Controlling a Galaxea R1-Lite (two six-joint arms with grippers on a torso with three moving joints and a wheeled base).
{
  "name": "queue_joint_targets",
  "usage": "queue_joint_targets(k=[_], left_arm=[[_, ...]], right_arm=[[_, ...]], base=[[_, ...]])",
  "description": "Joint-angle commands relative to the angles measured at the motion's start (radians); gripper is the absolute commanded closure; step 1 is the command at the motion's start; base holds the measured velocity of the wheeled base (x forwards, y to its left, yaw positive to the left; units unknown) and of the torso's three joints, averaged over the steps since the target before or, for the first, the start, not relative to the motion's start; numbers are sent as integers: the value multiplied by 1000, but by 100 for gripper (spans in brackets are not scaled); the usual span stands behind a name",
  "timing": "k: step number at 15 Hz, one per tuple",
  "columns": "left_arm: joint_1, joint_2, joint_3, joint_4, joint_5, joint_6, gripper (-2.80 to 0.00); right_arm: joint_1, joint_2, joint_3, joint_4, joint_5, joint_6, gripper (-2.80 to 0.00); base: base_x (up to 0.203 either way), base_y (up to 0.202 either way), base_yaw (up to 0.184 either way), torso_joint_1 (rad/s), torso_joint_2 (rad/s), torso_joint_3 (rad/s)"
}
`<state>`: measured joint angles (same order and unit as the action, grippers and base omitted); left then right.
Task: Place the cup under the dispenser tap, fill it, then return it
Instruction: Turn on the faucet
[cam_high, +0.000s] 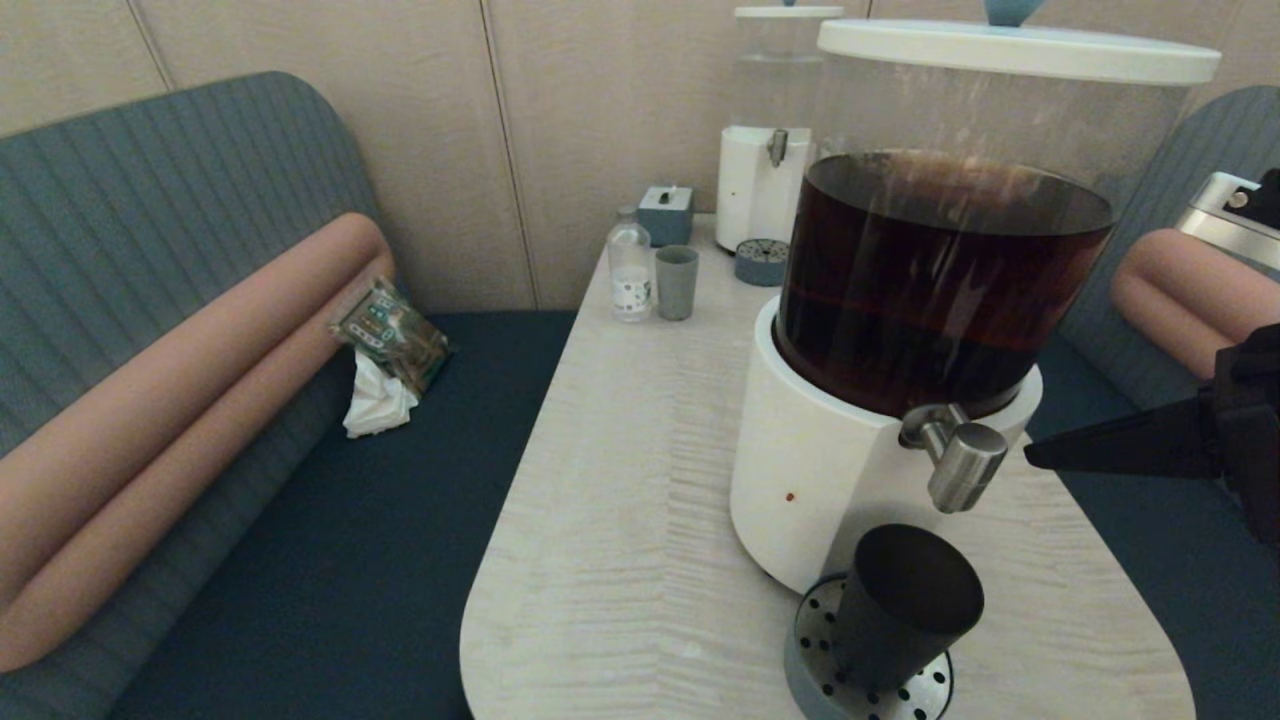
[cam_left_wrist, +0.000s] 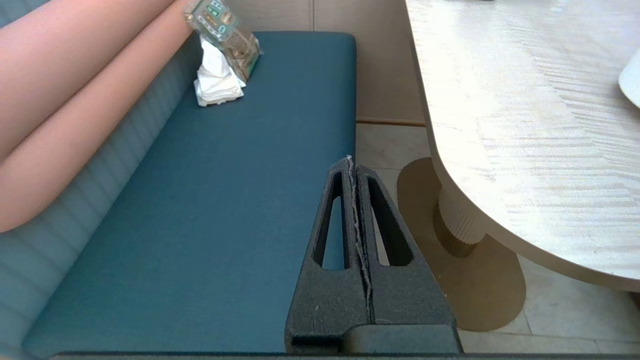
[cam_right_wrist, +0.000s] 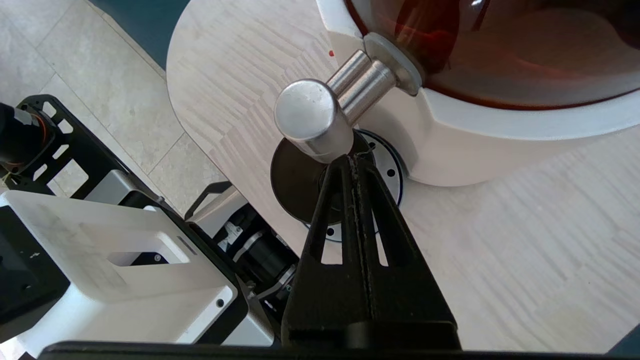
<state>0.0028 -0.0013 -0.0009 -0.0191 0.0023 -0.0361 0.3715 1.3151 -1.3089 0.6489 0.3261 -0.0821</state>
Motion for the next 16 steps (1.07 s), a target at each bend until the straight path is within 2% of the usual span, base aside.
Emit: queue_joint_targets(k=[1, 10, 16], left_arm=[[0, 1, -1, -1, -1, -1, 0], [0, 1, 1, -1, 1, -1, 0], [0, 1, -1, -1, -1, -1, 0]], right_arm=[[9, -2, 2, 0, 2, -1, 0], [26, 20, 29, -88, 1, -12, 0], [15, 46, 36, -143, -38, -11, 0]], base=[[0, 0, 0, 0, 0, 0], [0, 0, 0, 0, 0, 0], [0, 0, 0, 0, 0, 0]])
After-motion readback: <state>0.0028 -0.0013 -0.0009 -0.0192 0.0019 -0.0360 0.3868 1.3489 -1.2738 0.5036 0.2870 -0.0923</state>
